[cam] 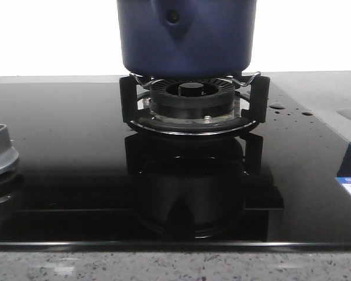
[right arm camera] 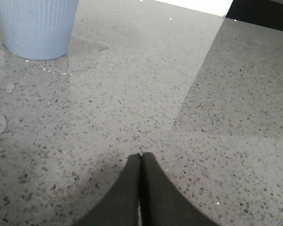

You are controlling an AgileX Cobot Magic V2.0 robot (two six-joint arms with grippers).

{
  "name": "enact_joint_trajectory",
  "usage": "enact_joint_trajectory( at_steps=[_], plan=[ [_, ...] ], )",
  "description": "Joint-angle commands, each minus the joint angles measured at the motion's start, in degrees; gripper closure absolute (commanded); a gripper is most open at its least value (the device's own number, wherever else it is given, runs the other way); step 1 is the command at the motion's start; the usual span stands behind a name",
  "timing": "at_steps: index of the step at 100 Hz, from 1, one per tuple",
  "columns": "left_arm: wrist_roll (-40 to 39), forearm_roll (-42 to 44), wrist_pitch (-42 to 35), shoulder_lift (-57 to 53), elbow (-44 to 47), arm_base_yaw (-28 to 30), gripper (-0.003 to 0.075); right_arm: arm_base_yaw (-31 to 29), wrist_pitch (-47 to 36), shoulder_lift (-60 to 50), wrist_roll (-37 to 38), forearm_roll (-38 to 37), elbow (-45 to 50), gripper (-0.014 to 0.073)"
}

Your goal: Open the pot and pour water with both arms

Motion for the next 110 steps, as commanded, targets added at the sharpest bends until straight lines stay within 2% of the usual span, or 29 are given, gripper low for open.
enact_joint_trajectory(
  at_steps=[1,10,27,45,53,63,79,92,110],
  plan=[
    [-0.5,-1.2,-4.1,-1.7,2.6,-0.1,0.0733,0.1,-2.9,-1.3,-0.5,-1.4,1.6,0.0659],
    [-0.5,-5.8,-7.4,-1.7,2.6,-0.1,0.0733,0.1,-6.1,-1.3,-0.2,-0.2,1.6,0.0659],
    [-0.5,-22.3,-15.1,-1.7,2.6,-0.1,0.0733,0.1,-15.7,-1.3,-0.2,6.2,1.6,0.0659],
    [-0.5,-30.4,-15.9,-1.7,2.6,-0.1,0.0733,0.1,-30.2,-1.3,-0.2,8.9,1.6,0.0659],
    [-0.5,-36.8,-16.8,-1.7,2.6,-0.1,0.0733,0.1,-35.3,-1.3,0.0,10.2,1.6,0.0659],
    [-0.5,-44.2,-17.1,-1.7,2.6,-0.1,0.0733,0.1,-38.7,-1.3,4.2,18.1,1.6,0.0659],
    [-0.5,-45.7,-17.2,-1.7,2.0,-0.2,0.0733,0.1,-34.7,-1.2,5.9,30.2,1.6,0.0658],
    [0.8,-43.6,-14.4,-1.7,-2.3,-1.4,0.0733,0.1,-32.1,-1.2,5.9,32.0,0.4,0.0658],
    [1.5,-33.0,-5.6,3.5,-12.2,-4.1,0.0733,0.1,-10.6,1.2,5.9,32.4,-8.9,0.0658]
  ],
)
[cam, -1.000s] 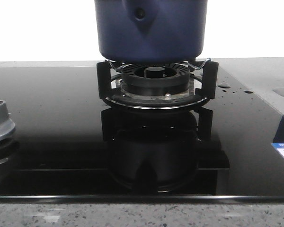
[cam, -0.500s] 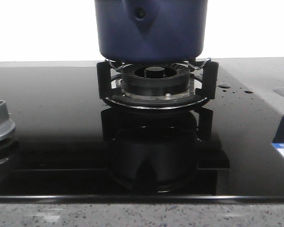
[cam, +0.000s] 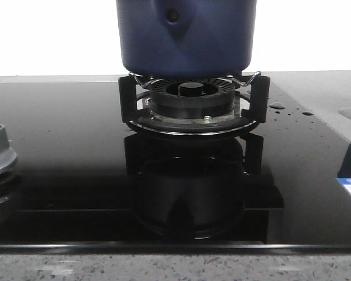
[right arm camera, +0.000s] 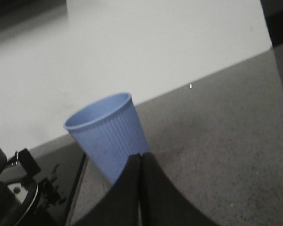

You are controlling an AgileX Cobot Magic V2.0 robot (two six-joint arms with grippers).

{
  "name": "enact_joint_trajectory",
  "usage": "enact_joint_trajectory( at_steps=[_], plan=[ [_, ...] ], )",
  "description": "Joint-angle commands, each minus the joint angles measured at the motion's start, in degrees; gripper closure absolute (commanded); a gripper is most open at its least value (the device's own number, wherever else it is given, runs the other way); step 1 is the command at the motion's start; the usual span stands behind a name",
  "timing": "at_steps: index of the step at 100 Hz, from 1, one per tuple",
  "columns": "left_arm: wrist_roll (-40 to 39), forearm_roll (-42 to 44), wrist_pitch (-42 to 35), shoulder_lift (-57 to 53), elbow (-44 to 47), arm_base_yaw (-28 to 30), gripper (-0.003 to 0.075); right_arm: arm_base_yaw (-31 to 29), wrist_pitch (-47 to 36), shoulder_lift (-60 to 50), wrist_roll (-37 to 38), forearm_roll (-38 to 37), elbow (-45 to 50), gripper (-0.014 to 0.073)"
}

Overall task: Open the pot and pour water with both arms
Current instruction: 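Reach the left gripper to the purple lid knob, grasp and lift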

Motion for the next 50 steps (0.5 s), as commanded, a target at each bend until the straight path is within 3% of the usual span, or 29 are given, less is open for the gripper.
enact_joint_trajectory(
  at_steps=[1,14,22,34,50],
  plan=[
    [0.5,5.6,1.4,3.5,-7.1,-1.7,0.0733,-0.1,6.8,1.6,0.0,0.3,-6.2,0.0658],
    [0.7,10.8,6.7,12.6,-14.1,-4.4,0.0732,-0.1,19.3,6.2,-0.1,0.3,-14.0,0.0658],
    [5.0,10.8,8.8,18.4,-18.0,-6.7,0.0729,-0.1,27.0,10.0,-0.8,0.4,-18.3,0.0658],
    [10.9,7.0,10.5,26.6,-23.2,-11.4,0.0729,0.3,36.2,14.7,-0.9,1.9,-24.1,0.0659],
    [21.3,-1.9,9.3,34.5,-28.4,-18.9,0.0729,3.7,44.6,18.5,-3.1,9.2,-29.7,0.0665]
  ],
)
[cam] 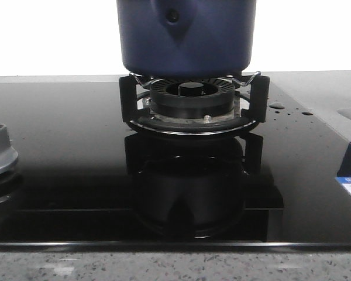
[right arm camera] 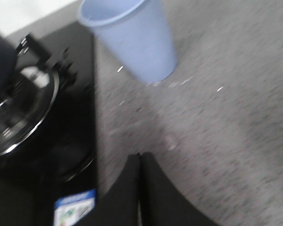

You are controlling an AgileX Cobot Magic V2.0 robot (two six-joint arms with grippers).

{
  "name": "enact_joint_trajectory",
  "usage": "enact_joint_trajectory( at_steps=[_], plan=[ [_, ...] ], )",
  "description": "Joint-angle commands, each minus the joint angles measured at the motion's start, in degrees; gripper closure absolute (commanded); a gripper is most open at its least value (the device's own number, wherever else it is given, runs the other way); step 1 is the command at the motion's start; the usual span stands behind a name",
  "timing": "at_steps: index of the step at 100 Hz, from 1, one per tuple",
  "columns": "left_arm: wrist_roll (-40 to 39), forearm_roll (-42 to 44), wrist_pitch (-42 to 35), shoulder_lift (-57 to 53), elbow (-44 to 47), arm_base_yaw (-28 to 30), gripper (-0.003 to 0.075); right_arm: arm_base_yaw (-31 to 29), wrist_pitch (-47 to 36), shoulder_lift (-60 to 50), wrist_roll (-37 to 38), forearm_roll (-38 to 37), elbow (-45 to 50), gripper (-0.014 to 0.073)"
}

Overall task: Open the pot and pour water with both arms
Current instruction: 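Reach the left gripper to the purple lid knob, grasp and lift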

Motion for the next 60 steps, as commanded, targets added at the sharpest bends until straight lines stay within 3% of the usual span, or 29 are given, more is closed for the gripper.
enact_joint_trajectory(
  at_steps=[1,14,29,44,60],
  plan=[
    [6.7,-6.8,-4.0,4.2,-4.3,-4.0,0.0729,1.9,1.7,2.8,-2.8,6.0,-4.6,0.0665],
    [16.9,-15.6,-3.6,8.2,-7.6,-9.3,0.0728,5.9,4.4,5.2,-6.0,14.7,-7.2,0.0665],
    [33.5,-33.6,-0.5,11.6,-10.8,-12.4,0.0728,10.5,1.8,6.7,-13.1,23.2,-8.5,0.0665],
    [48.4,-51.5,10.9,15.3,-13.9,-11.4,0.0728,13.9,-1.6,6.9,-16.2,25.4,-8.7,0.0665],
    [55.1,-64.1,26.7,21.3,-17.6,-8.8,0.0728,14.4,-2.9,6.9,-16.5,25.4,-8.7,0.0665]
  ],
)
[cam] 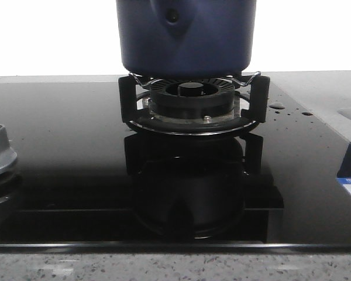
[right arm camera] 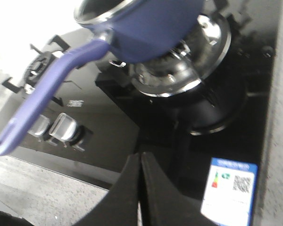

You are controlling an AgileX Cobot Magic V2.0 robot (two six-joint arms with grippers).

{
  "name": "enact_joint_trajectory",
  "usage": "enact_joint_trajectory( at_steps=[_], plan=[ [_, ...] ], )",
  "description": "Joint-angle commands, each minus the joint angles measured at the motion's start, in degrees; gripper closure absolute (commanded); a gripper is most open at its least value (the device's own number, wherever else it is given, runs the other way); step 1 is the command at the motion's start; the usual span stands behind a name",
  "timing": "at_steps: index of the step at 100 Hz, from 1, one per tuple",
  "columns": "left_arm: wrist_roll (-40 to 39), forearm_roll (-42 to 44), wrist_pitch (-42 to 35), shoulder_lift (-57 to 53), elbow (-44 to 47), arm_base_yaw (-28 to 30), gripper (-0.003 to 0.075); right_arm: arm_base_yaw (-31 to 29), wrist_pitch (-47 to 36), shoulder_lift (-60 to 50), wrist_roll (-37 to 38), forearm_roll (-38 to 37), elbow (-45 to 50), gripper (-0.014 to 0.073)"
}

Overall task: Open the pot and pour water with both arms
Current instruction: 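Reach the left gripper to the purple lid knob, grasp and lift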

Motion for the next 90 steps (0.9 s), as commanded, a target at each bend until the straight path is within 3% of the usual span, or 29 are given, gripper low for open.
enact_joint_trajectory(
  at_steps=[1,16,41,52,61,72,80,90],
  plan=[
    [4.2,-10.2,9.4,3.1,-4.0,1.6,0.0728,0.2,-4.3,1.1,-1.6,2.3,-2.0,0.0665],
    [9.6,-12.2,20.8,9.2,-8.4,6.4,0.0728,0.2,-5.6,1.1,-5.9,2.3,-2.0,0.0665],
    [32.3,-10.9,20.8,15.6,-14.0,13.4,0.0722,0.2,-15.1,1.1,-20.4,2.1,-2.0,0.0664],
    [33.8,-8.8,18.8,18.5,-16.3,13.6,0.0612,0.2,-17.7,1.1,-24.3,2.1,-2.0,0.0629],
    [33.8,-8.4,17.6,21.3,-18.4,13.6,0.0426,0.2,-19.3,1.1,-24.3,2.1,-2.0,0.0516],
    [33.8,-8.4,15.7,25.0,-21.2,13.6,0.0237,0.2,-21.6,1.1,-24.3,2.0,-2.0,0.0293],
    [33.8,-8.4,14.9,27.6,-23.5,13.6,0.0207,0.2,-23.0,1.1,-24.3,1.8,-2.0,0.0142],
    [33.8,-8.5,14.6,31.1,-26.3,13.6,0.0207,0.2,-23.9,1.1,-24.3,1.6,-2.0,0.0070]
  ],
)
